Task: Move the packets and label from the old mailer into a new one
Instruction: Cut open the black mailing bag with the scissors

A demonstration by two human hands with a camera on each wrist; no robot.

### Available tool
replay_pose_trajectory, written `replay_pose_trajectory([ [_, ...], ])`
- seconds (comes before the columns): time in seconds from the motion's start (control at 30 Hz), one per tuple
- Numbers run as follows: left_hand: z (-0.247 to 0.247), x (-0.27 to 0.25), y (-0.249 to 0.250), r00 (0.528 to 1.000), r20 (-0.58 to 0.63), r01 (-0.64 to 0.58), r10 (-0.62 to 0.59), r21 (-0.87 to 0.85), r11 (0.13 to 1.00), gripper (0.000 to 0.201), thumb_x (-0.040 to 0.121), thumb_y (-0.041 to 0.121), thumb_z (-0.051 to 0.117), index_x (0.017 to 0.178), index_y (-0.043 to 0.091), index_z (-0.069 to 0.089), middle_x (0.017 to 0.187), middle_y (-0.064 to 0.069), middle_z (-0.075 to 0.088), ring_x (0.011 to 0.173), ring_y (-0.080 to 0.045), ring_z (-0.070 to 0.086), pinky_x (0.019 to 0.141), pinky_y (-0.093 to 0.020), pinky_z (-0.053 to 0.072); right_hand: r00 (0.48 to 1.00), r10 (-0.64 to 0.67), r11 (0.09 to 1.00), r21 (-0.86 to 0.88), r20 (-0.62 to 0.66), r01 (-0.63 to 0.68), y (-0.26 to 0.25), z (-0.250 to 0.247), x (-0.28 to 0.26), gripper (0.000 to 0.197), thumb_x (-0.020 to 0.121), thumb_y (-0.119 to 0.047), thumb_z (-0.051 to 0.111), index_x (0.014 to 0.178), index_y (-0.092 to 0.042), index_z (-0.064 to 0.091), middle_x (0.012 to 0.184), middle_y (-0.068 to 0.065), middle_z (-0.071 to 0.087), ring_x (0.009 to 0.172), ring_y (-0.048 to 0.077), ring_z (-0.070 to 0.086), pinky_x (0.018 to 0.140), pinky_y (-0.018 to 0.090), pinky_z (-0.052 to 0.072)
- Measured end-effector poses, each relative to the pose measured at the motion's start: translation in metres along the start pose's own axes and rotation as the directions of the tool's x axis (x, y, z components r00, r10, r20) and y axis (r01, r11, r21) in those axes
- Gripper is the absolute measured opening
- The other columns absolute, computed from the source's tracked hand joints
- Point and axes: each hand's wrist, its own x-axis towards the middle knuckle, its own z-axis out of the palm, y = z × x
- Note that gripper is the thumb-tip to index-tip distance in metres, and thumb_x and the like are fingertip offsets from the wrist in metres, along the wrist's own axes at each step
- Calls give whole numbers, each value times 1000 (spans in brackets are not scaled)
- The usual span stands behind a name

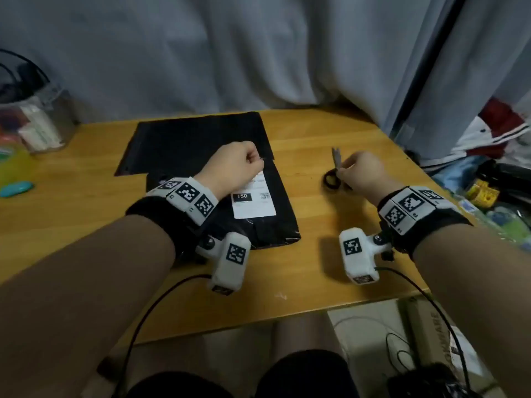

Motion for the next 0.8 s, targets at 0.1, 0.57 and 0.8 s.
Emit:
replay_pose_trajectory([
  [0.1,19,6,6,999,46,7,-6,-11,1000,12,90,22,53,84,13,59,83,-2,62,78,-20,58,73,-34,48,994,102,991,91,-26,-99,20,-7,5,25,89,-18,59,111,-5,61,105,14,64,99,28,61,85,39,51],
  [0.57,43,39,-1,994,97,49,-56,79,996,14,90,22,50,93,12,61,92,-1,61,88,-22,59,81,-36,49,994,-14,946,-320,113,50,-8,8,15,60,86,-29,65,135,-6,38,114,13,57,100,29,57,74,35,47],
  [0.8,-2,42,-42,960,125,202,-250,309,929,27,86,34,56,111,23,55,119,-7,51,113,-29,49,98,-44,43,991,-107,975,202,76,90,-28,31,10,59,89,-18,61,141,-10,36,126,14,57,108,27,60,81,30,50],
])
